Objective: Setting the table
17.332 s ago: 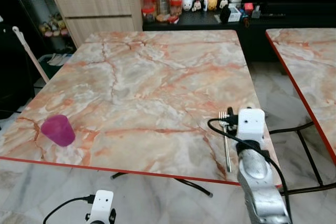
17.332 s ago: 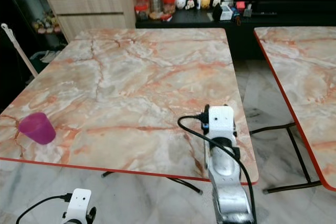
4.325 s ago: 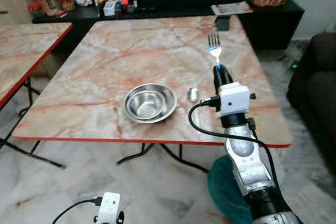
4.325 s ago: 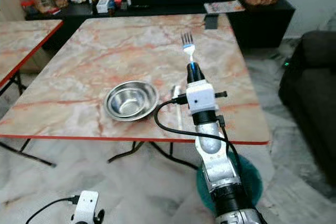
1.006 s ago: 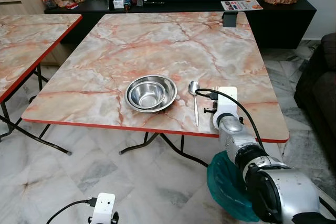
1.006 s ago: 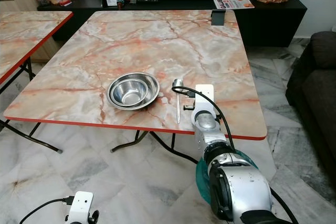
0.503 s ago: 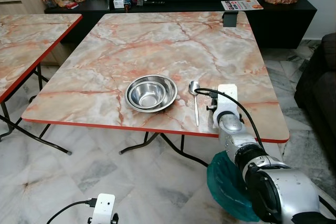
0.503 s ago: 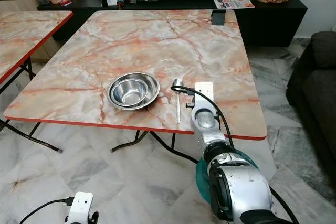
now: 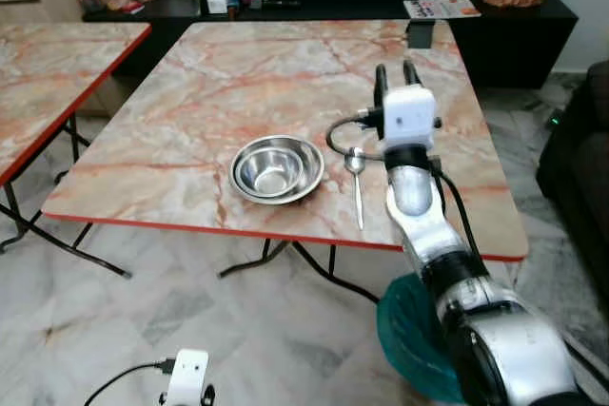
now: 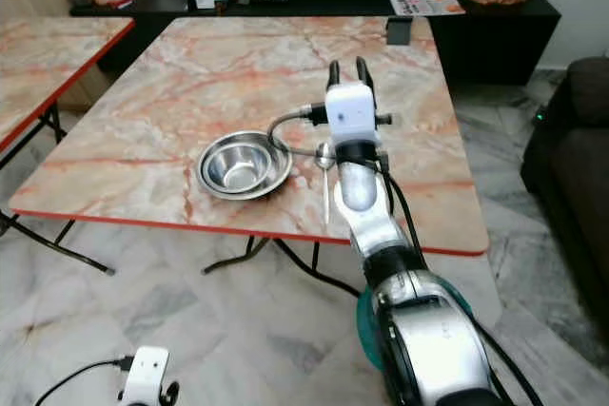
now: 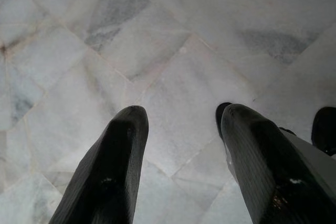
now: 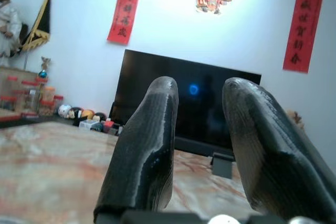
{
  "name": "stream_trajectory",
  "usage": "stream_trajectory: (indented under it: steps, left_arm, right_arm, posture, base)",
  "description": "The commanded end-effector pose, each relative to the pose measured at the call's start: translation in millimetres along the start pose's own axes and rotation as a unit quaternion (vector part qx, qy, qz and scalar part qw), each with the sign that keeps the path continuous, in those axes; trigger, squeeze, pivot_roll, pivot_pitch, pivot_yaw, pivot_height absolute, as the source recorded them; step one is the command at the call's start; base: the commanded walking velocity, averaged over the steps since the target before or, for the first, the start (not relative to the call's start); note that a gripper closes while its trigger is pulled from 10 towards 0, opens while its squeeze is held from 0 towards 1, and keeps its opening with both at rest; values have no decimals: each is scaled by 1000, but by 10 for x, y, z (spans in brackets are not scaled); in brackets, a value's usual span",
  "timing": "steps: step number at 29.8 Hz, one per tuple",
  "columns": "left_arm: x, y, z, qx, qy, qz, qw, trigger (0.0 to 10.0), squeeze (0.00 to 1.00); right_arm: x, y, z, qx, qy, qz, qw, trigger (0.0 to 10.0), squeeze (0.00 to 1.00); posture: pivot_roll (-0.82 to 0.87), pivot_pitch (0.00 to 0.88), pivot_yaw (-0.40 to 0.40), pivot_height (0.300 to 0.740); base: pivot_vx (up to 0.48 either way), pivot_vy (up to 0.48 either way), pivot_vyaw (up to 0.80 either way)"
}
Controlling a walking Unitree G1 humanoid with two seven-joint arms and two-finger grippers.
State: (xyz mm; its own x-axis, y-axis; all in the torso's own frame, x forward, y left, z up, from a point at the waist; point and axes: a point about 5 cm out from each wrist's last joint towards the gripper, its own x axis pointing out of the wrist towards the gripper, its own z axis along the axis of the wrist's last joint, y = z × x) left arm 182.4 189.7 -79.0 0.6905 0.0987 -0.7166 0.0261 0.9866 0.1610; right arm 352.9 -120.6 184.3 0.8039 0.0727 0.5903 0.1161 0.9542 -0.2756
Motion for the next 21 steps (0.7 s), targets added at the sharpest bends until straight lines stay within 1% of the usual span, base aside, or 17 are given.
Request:
stream_trajectory:
  steps: [1, 3, 4, 5, 7, 9, 10, 12, 14, 15, 16, 17, 21]
  left_arm:
    - [-15, 42, -41, 1, 3, 7, 1000, 10000, 0]
    - [-21, 46, -59, 5, 5, 8, 1000, 10000, 0]
    - [-24, 46, -66, 6, 6, 7, 1000, 10000, 0]
    - [-26, 46, -71, 7, 6, 7, 1000, 10000, 0]
    - [-26, 46, -71, 7, 6, 7, 1000, 10000, 0]
    - [-22, 41, -64, 7, 6, 6, 1000, 10000, 0]
    - [-21, 41, -62, 5, 6, 6, 1000, 10000, 0]
    - [-17, 36, -52, 4, 6, 5, 1000, 10000, 0]
    - [-12, 32, -41, 2, 6, 6, 1000, 10000, 0]
    - [-12, 32, -41, 2, 6, 6, 1000, 10000, 0]
    - [-9, 33, -34, -1, 6, 7, 1000, 10000, 0]
    - [-8, 34, -31, -2, 5, 7, 1000, 10000, 0]
    - [-7, 40, -30, -3, 6, 8, 1000, 10000, 0]
  right_arm:
    - [64, -43, 161, -4, -48, -4, 999, 10000, 0]
    - [3, -76, 166, -7, -53, -5, 999, 10000, 0]
    - [-45, -102, 172, -14, -58, -3, 998, 10000, 0]
    - [-129, -149, 179, -22, -59, -6, 998, 10000, 0]
    - [-159, -168, 181, -24, -57, -9, 998, 10000, 0]
    - [-289, -199, 235, -36, -57, -6, 998, 10000, 0]
    - [-306, -199, 239, -38, -55, -6, 998, 10000, 0]
    - [-374, -206, 218, -35, -42, -9, 998, 10000, 0]
    - [-503, -194, 163, -38, -19, 0, 999, 10000, 0]
    - [-503, -194, 163, -38, -19, 0, 999, 10000, 0]
    - [-648, -192, 92, -42, 7, 8, 999, 10000, 0]
    - [-693, -195, 73, -42, 15, 9, 999, 10000, 0]
    - [-773, -204, 38, -51, 34, 9, 998, 10000, 0]
  posture:
    - [24, 63, 59, 740]
    - [15, 63, 62, 740]
    - [15, 63, 62, 740]
    - [7, 62, 64, 740]
    - [7, 62, 64, 740]
    - [-8, 59, 66, 740]
    - [-8, 59, 66, 740]
    - [-11, 59, 66, 740]
    - [-13, 59, 65, 740]
    - [-13, 59, 65, 740]
    - [-13, 58, 65, 740]
    - [-13, 57, 64, 740]
    - [-15, 58, 64, 740]
  base:
    - [0, 0, 0]
    - [0, 0, 0]
    - [0, 0, 0]
    - [0, 0, 0]
    - [0, 0, 0]
    - [0, 0, 0]
    - [0, 0, 0]
    - [0, 0, 0]
    - [0, 0, 0]
    - [0, 0, 0]
    - [0, 322, 0]
    - [0, 322, 0]
    - [0, 334, 0]
